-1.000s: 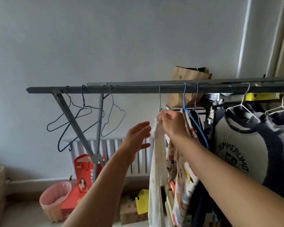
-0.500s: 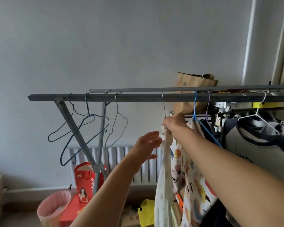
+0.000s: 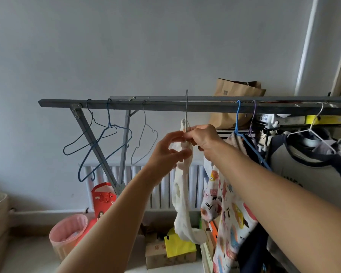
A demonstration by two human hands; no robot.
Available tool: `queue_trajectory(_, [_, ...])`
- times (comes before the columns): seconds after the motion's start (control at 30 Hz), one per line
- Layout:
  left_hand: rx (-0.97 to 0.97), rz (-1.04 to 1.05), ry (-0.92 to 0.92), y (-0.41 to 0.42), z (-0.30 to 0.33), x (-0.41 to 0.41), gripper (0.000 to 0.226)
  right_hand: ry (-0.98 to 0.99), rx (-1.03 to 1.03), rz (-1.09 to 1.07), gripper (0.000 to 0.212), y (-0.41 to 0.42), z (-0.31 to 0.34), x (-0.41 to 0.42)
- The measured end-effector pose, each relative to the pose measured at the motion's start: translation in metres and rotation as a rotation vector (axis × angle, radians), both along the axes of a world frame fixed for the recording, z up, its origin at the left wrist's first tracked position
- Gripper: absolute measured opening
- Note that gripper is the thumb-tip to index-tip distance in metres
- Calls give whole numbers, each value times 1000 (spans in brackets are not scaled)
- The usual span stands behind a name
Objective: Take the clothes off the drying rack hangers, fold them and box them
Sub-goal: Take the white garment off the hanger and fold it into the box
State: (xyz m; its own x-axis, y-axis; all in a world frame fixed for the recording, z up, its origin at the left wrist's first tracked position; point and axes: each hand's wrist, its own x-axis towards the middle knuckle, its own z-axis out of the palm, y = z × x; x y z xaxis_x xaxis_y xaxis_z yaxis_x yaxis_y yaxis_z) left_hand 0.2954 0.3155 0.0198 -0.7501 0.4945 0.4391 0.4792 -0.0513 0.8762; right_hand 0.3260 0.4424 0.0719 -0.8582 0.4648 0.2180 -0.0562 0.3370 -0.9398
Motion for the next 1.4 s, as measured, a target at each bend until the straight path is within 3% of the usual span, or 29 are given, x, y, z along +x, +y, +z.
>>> queue_trajectory(0.17, [-279, 70, 86, -11, 1, 1, 46, -57, 136, -6, 16, -5, -15, -2])
queue_trajectory(0.33, [-387, 104, 110, -15, -8, -1, 37, -77, 163, -5, 22, -8, -32, -6])
queue_trajectory(0.5, [-625, 235, 284, -15, -10, 1, 16, -113, 161, 0, 25, -11, -44, -5])
queue_trajectory(0.67, [-906, 178, 441, -23, -1, 10, 21, -175, 123, 36, 20, -14, -55, -11])
queue_trajectory(0.8, [-884, -33, 515, -35, 0, 18, 13, -190, 67, -9, 19, -4, -56, -17])
queue_trajectory(0.97, [-747, -193, 277, -47, -8, 22, 9, -174, -31, -10, 25, -1, -53, -17])
queue_trajectory(1.07, [-822, -246, 241, -54, -10, 21, 6, -169, -71, -2, 23, 2, -56, -21])
queue_trajectory(1.2, [-998, -306, 177, -60, -11, 20, 18, -166, -156, -15, 20, 5, -54, -27])
queue_trajectory(1.3, [-1098, -222, 234, -62, -16, 16, 21, -186, -218, 56, 23, 11, -48, -25])
queue_trajectory(1.4, [-971, -79, 284, -63, -28, 7, 12, -304, -134, 192, 18, 9, -45, -17])
